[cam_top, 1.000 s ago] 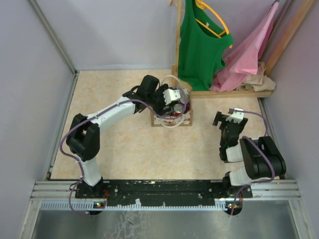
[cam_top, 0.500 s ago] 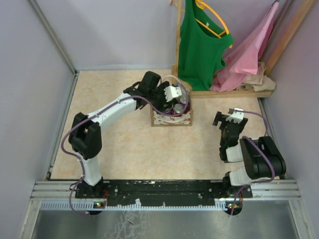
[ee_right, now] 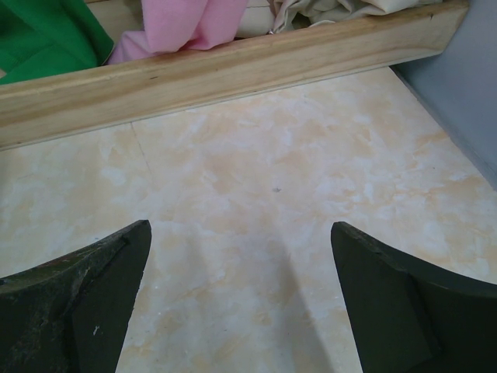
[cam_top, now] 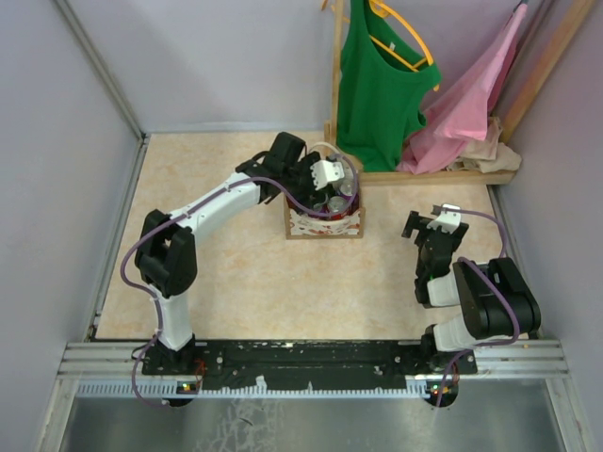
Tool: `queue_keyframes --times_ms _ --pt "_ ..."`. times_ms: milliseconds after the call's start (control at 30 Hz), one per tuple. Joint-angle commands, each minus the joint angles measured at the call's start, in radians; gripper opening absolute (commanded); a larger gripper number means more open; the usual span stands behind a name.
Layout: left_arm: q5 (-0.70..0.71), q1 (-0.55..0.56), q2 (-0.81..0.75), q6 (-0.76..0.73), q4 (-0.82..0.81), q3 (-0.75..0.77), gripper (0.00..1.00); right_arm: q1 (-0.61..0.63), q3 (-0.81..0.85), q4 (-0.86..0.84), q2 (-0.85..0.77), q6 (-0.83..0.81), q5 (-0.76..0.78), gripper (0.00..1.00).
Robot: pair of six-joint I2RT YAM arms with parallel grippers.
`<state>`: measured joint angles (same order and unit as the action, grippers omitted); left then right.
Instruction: Take the beverage out of the canvas bag
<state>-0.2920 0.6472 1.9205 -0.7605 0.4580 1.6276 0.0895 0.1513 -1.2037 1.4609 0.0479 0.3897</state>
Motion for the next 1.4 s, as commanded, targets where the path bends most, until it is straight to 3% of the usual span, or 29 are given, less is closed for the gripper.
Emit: queue_keyframes --times_ms 0,467,1067,1367 --pt "-0.034 -0.003 -0.022 0.009 0.042 0.015 0.88 -0.005 0.022 -0.042 -0.008 -0.001 0.002 0.99" --pt "-0.080 -0.003 -0.087 0.019 0.021 -0.006 0.88 -0.005 0.022 -0.042 -0.008 0.000 0.003 0.99" --pt "-0.112 -0.001 -0.033 0.048 0.036 -0.039 0.88 -0.005 0.022 -0.042 -0.008 0.000 0.003 0.99" --pt "-0.059 -0.001 -0.005 0.053 0.036 -0.042 0.88 -0.005 0.022 -0.042 -0.008 -0.001 0.003 0.99"
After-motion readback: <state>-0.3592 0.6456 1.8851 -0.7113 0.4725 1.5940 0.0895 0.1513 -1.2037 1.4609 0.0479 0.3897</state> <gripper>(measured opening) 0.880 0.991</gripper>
